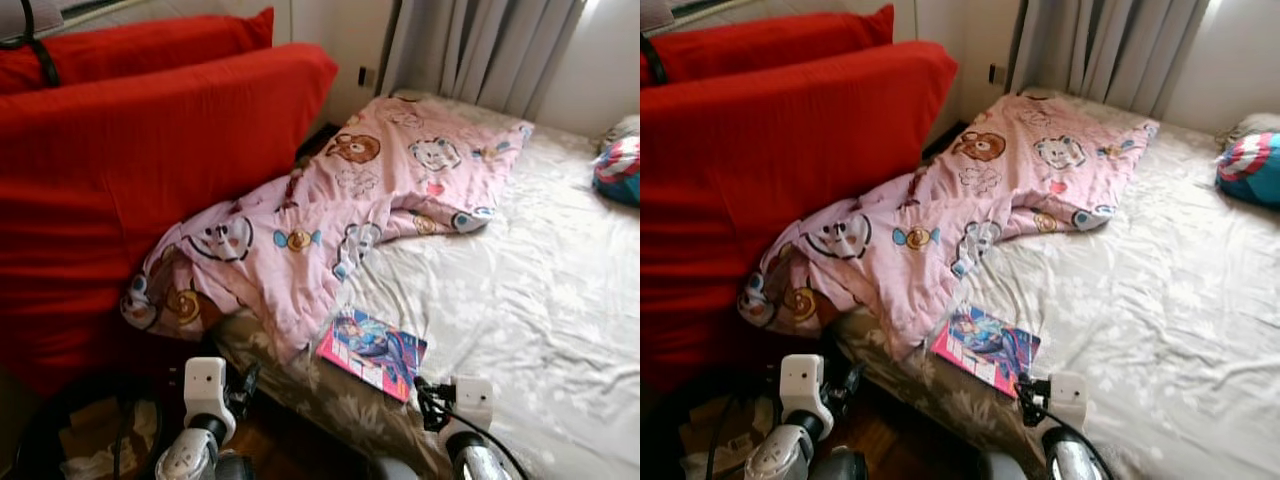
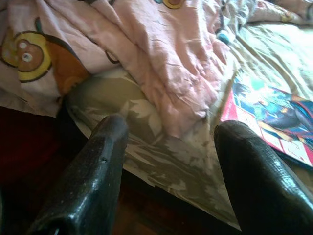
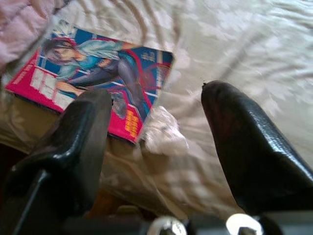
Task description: Clean up the room
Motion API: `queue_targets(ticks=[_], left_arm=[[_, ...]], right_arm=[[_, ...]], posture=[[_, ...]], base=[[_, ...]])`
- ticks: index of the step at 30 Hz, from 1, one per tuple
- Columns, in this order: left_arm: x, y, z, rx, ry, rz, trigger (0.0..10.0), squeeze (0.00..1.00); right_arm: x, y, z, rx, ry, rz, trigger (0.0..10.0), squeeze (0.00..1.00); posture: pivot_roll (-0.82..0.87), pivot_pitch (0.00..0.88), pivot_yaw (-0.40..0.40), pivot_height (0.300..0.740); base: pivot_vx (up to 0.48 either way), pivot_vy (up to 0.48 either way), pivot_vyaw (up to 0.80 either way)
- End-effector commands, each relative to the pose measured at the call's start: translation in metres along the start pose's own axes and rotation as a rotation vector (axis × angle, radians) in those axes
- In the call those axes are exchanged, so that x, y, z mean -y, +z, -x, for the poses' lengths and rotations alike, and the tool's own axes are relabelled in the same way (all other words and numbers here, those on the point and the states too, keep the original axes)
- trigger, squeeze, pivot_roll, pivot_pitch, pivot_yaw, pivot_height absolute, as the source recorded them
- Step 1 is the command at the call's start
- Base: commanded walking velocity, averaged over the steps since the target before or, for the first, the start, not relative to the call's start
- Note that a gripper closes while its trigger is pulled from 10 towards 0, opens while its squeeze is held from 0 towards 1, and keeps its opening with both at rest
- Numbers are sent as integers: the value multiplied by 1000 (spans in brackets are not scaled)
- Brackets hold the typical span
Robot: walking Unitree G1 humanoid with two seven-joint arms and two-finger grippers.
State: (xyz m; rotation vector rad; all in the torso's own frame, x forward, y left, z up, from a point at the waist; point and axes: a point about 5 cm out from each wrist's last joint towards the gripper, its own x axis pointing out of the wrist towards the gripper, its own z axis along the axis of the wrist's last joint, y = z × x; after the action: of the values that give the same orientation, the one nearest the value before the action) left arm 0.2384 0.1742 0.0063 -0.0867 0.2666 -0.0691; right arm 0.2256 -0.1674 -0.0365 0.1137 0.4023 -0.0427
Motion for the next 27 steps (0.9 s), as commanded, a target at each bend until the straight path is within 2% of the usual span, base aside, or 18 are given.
queue_targets(ticks=[1,16,21,27], left_arm=[[4,0,0,1,-13,0,10000,0],[4,-1,0,-5,-17,4,10000,0],[3,-2,1,-7,-18,5,10000,0],[3,-2,1,-10,-17,5,10000,0]], right_arm=[[1,1,0,2,-4,4,10000,0],[-2,1,0,-16,5,5,10000,0],[-3,0,1,-18,10,5,10000,0],[-2,1,2,-7,5,-1,10000,0]], posture=[[-45,77,-67,640],[-46,86,-66,640],[-46,90,-66,612],[-45,93,-65,612]], base=[[0,0,0],[0,0,0],[0,0,0],[0,0,0]])
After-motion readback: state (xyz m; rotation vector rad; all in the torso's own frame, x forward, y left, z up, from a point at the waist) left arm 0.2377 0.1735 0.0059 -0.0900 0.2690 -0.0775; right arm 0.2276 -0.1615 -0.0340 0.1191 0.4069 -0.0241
